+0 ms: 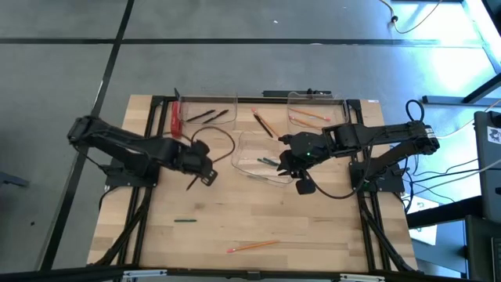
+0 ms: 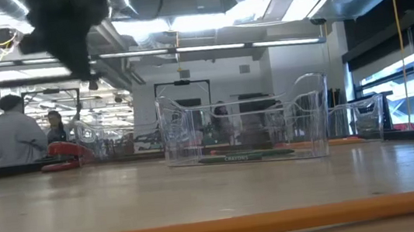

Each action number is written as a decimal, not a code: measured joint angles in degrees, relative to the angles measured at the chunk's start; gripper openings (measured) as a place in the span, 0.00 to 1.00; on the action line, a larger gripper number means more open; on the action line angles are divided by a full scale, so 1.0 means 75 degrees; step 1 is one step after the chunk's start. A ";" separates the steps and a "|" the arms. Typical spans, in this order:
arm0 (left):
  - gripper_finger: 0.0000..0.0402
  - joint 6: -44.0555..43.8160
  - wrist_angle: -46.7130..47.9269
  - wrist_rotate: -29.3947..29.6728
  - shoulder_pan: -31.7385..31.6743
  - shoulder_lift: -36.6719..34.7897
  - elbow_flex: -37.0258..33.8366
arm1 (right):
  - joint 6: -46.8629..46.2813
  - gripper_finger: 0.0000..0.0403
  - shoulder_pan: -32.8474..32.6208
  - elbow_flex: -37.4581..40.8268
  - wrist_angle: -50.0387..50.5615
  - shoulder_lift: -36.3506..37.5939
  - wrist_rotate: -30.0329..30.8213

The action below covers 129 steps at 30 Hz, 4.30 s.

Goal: Sort crayons/erasers/pens/pencils in bins
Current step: Put the black pen into the top left transparent bin, then put the orange pencil into the top right transparent bin

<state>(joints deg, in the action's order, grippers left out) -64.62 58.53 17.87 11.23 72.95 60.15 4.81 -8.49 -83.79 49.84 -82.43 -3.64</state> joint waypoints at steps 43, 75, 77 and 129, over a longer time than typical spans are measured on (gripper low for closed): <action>0.03 1.2327 -0.1782 -0.2000 -0.7095 0.2267 0.1616 | 0.0972 0.17 0.0012 0.0000 -0.1541 0.0003 0.1916; 0.03 1.3035 -0.2243 -0.2125 -0.7240 0.3700 0.1604 | 0.0826 0.17 0.0222 0.0000 -0.1524 0.0001 0.1950; 0.03 1.3036 -0.2243 -0.2122 -0.7240 0.3873 0.1604 | 0.0826 0.17 0.0251 0.0000 -0.1524 0.0000 0.1950; 0.20 0.8864 -0.0276 -0.1702 -0.5828 0.0332 0.1604 | -0.0584 0.17 0.0825 0.0000 -0.1920 0.0001 0.3135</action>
<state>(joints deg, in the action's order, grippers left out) 1.86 56.46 5.11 -32.48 75.44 72.18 0.43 -2.31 -83.79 35.44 -82.42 19.87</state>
